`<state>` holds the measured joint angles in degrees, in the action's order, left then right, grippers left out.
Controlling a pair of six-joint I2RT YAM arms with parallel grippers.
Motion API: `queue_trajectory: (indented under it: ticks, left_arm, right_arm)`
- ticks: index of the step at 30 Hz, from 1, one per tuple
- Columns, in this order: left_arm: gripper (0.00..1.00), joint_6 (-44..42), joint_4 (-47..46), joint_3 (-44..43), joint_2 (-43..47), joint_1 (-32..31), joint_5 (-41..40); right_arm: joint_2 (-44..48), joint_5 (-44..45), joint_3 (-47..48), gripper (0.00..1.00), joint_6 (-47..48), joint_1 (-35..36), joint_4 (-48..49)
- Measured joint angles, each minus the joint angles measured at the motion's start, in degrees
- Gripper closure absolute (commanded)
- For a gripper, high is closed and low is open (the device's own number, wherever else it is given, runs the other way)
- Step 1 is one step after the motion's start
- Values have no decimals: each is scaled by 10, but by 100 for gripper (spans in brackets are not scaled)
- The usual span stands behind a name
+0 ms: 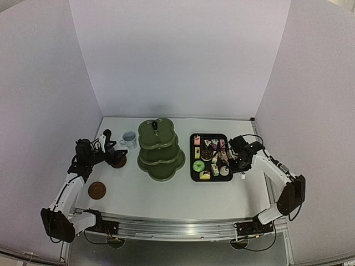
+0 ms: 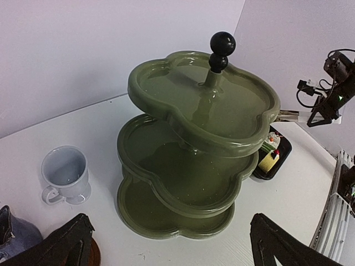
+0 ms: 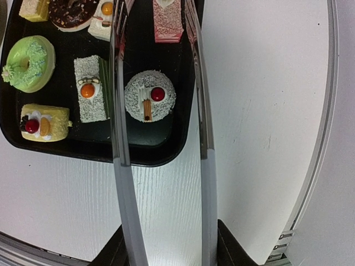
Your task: Serve the afternoon tea
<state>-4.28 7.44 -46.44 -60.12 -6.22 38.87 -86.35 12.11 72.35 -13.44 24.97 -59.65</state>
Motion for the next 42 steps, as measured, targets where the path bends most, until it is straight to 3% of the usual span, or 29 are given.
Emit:
queue_trajectory:
  ticks: [10, 20, 27, 34, 42]
  left_arm:
    - [0, -2, 0, 1, 0, 0, 0]
    - [1, -3, 0, 1, 0, 0, 0]
    - [0, -4, 0, 1, 0, 0, 0]
    - [0, 31, -22, 13, 1, -1, -35]
    - [0, 120, -56, 70, 16, -1, -114]
  right_arm:
    - [-28, 14, 0, 61, -1, 0, 11]
    - [-38, 12, 0, 94, 3, 1, 15]
    - [-34, 4, 18, 97, 11, 1, -12]
    - [22, 7, 103, 99, 28, 2, -46]
    - [55, 1, 110, 100, 26, 71, 31]
